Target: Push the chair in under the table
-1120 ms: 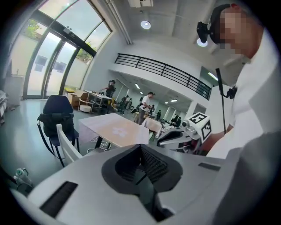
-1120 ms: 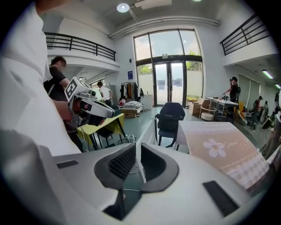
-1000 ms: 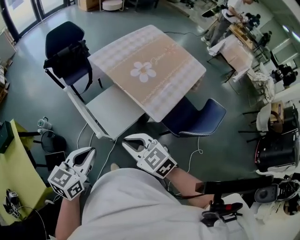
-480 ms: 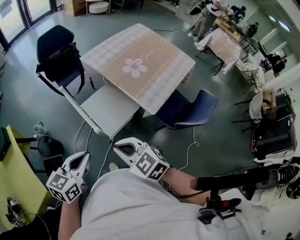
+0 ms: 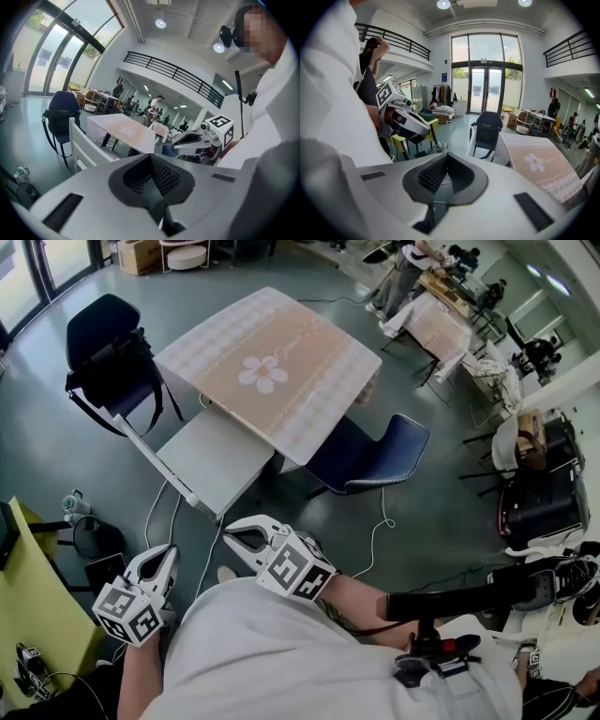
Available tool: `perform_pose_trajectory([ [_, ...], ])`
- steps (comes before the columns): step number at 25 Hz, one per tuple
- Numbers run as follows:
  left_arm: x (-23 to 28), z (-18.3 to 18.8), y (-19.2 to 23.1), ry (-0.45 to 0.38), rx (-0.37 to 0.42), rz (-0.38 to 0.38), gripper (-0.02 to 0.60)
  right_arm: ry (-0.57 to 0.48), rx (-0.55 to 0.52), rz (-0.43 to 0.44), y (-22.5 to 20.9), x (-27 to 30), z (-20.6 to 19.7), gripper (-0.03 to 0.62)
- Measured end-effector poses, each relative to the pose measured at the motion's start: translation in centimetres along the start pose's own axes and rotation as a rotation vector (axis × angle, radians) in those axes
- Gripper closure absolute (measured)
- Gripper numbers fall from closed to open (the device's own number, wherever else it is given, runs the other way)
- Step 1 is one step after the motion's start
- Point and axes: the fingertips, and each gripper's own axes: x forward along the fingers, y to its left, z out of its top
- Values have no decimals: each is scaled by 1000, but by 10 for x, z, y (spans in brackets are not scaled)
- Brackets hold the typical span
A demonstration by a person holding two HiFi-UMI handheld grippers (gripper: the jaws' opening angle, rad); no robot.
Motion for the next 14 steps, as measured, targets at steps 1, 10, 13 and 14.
perform_pose_trajectory([
  [1,0,0,0,0,2,-2,571,-1,1,-2,0,0,0,580],
  [10,6,-3,1,18,8,-27,571,14,20,-29,-1,1,-5,580],
  [13,9,-6,1,23,9,-36,571,19,26,-37,-1,0,-9,580],
  [14,9,-7,1,25,9,-38,571,20,27,-39,-1,0,-10,580],
])
